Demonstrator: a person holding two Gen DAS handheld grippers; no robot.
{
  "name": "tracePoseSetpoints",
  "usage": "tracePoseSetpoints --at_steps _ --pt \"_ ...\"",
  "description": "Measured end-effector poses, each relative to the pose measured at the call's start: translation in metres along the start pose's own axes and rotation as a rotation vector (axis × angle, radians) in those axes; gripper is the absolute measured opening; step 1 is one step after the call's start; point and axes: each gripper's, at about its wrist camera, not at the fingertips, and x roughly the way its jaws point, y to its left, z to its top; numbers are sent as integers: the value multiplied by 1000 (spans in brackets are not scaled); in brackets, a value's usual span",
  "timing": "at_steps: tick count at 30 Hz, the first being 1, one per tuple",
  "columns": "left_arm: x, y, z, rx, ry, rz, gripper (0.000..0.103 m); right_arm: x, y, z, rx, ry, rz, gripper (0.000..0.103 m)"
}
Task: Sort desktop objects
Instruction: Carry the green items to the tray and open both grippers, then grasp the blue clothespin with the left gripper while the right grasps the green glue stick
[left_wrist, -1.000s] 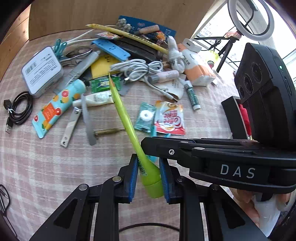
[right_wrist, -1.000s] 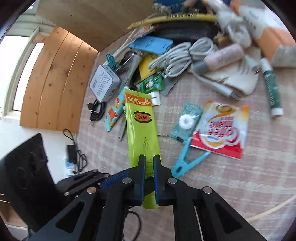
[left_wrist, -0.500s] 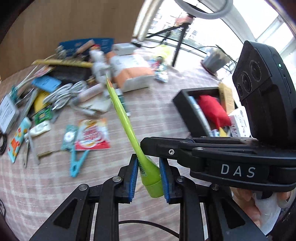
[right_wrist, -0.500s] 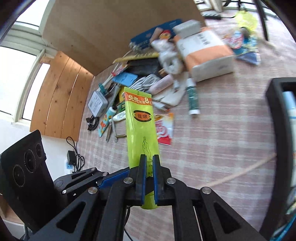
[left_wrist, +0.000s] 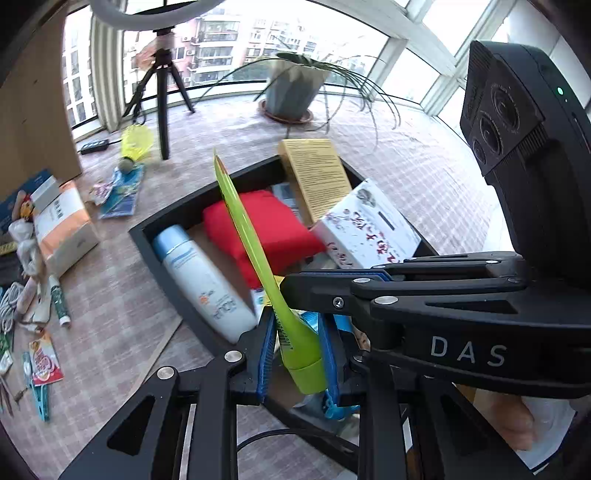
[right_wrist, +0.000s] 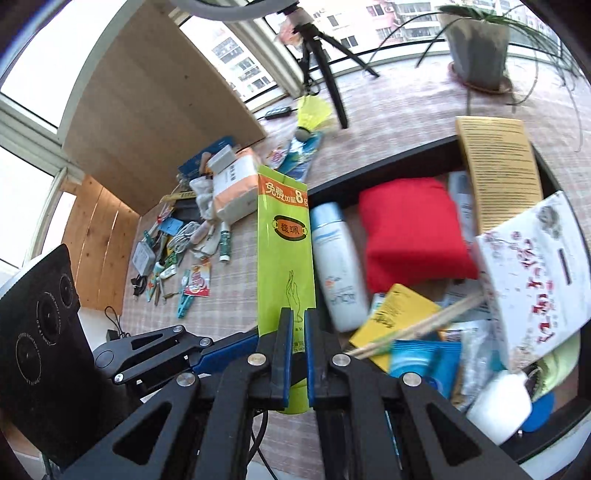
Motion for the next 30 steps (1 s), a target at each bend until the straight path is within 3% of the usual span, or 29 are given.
tracePoseSetpoints --at_steps 5,7,9,12,20,30 --pt "16 -42 10 75 -2 0 25 -26 -41 -4 36 -10 -19 7" --pt "16 -47 11 78 0 16 30 -34 -52 -6 57 -33 -47 17" --pt "17 -45 12 81 6 18 36 -42 -58 -6 68 -68 -73 42" --pt "17 -38 12 66 8 34 36 -47 -61 -3 67 -88 -76 42" --pt "-3 12 -1 -10 6 102 36 -29 -32 2 -15 -58 -62 42" --pt "-55 140 -55 -196 25 254 36 21 51 2 -168 23 -35 42"
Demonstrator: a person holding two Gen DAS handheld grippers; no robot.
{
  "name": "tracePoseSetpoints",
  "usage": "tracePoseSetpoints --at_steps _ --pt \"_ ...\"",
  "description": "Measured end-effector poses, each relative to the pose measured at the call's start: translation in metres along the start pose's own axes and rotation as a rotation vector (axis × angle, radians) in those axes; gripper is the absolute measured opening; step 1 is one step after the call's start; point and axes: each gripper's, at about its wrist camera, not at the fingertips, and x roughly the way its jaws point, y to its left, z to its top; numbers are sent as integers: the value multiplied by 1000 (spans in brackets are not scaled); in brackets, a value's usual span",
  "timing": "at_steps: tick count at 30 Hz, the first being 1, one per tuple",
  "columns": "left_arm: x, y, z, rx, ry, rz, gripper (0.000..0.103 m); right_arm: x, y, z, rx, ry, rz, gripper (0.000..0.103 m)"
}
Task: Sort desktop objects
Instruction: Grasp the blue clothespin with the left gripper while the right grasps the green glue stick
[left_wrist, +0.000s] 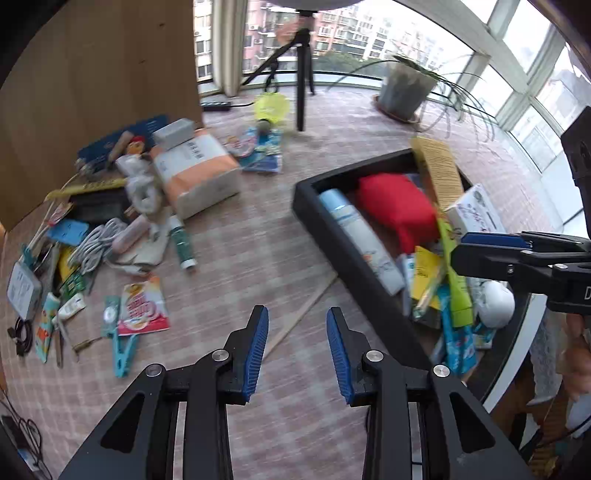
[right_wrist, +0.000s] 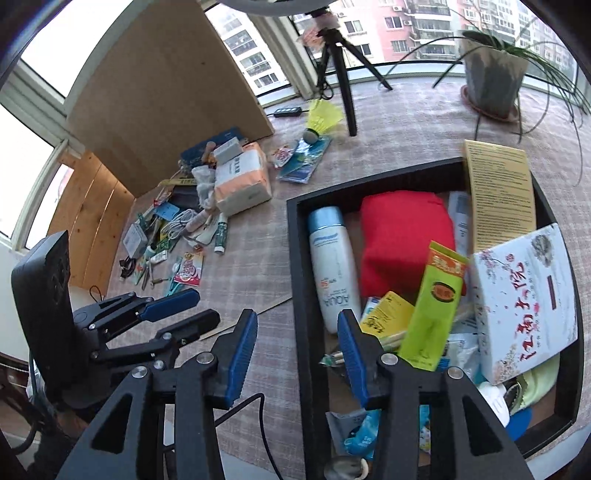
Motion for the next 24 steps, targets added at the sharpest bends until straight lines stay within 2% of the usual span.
tracePoseSetpoints --at_steps 5,10,13,19,24 --pt "0 85 -23 -109 31 74 36 30 39 14 -44 47 42 42" --pt "8 146 -43 -188 65 123 36 68 77 30 -108 99 72 42" --pt "14 160 -50 -192 79 143 36 95 100 36 -158 143 90 42" --pt "32 173 -54 -209 108 128 36 145 127 57 -199 159 -33 42" --pt "46 171 -51 -176 132 132 36 186 136 75 -190 202 -77 42"
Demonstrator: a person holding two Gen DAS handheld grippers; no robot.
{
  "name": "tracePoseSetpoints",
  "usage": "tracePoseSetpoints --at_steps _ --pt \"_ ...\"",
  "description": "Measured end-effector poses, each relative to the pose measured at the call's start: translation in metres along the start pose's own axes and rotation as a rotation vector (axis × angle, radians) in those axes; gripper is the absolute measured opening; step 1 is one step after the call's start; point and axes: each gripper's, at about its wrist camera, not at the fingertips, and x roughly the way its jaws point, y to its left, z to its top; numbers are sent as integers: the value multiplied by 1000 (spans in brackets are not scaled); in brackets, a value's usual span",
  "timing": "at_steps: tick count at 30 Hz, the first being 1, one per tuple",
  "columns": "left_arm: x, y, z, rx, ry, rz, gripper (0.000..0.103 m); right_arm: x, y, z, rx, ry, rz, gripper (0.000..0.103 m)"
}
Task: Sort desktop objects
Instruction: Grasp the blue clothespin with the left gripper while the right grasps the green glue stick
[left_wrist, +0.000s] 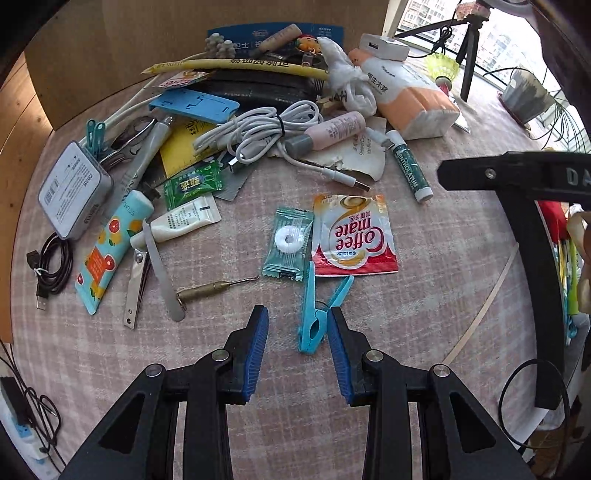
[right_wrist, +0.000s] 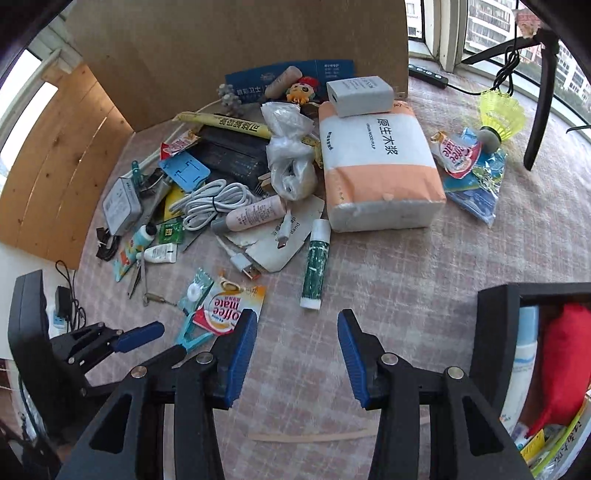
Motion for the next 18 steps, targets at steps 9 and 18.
tracePoseSetpoints --at_steps 9,18 --pt "0 -5 -7 16 30 -32 36 44 6 19 -1 56 -45 41" --pt "8 -14 -11 25 25 38 19 44 -1 14 -41 49 -95 14"
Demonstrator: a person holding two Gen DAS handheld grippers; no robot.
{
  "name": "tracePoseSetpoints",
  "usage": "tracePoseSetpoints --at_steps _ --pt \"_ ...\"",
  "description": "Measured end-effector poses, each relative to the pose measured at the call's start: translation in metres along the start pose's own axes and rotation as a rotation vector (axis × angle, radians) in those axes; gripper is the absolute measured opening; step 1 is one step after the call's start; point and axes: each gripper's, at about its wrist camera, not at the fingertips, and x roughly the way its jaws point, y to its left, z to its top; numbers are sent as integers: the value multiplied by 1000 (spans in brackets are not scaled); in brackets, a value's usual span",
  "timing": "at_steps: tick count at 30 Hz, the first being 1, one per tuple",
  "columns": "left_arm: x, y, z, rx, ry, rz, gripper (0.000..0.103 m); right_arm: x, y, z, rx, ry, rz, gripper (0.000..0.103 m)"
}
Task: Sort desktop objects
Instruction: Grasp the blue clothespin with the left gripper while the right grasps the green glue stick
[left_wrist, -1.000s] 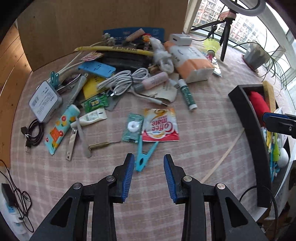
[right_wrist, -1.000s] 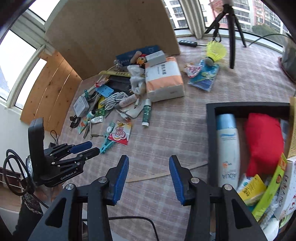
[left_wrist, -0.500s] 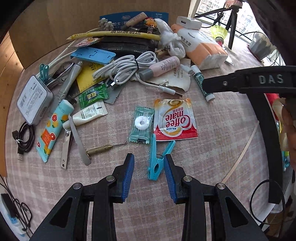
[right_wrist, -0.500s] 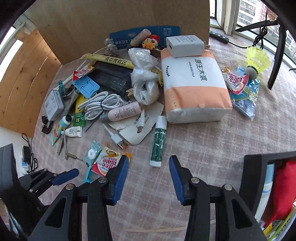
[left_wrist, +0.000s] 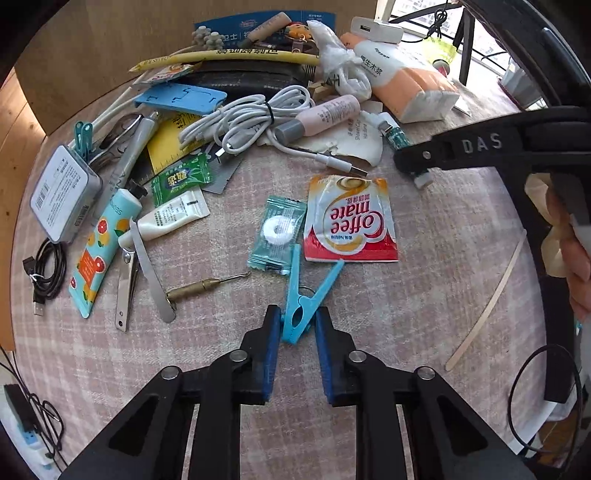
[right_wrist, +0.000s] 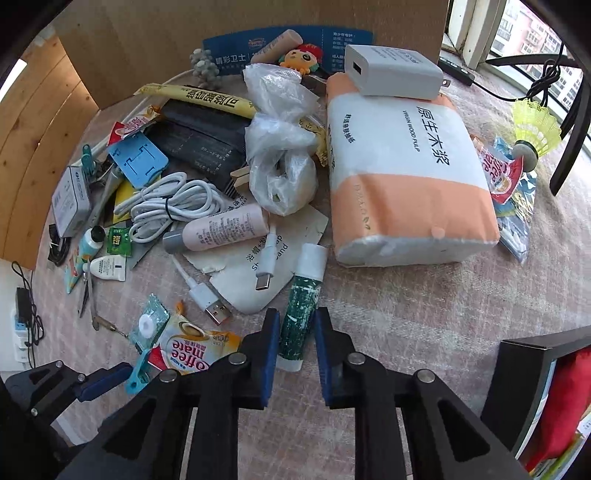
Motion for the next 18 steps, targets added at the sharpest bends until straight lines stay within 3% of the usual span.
tracePoseSetpoints --at_steps 7,14,18 --pt "-26 -7 -15 -32 -47 -22 19 -22 -20 -30 23 -8 68 14" --pt "-86 -26 -15 29 -133 -34 19 -91 -39 -73 37 -96 140 14" --pt "-112 -58 -18 94 -176 -59 19 -131 -61 -108 54 -150 136 14"
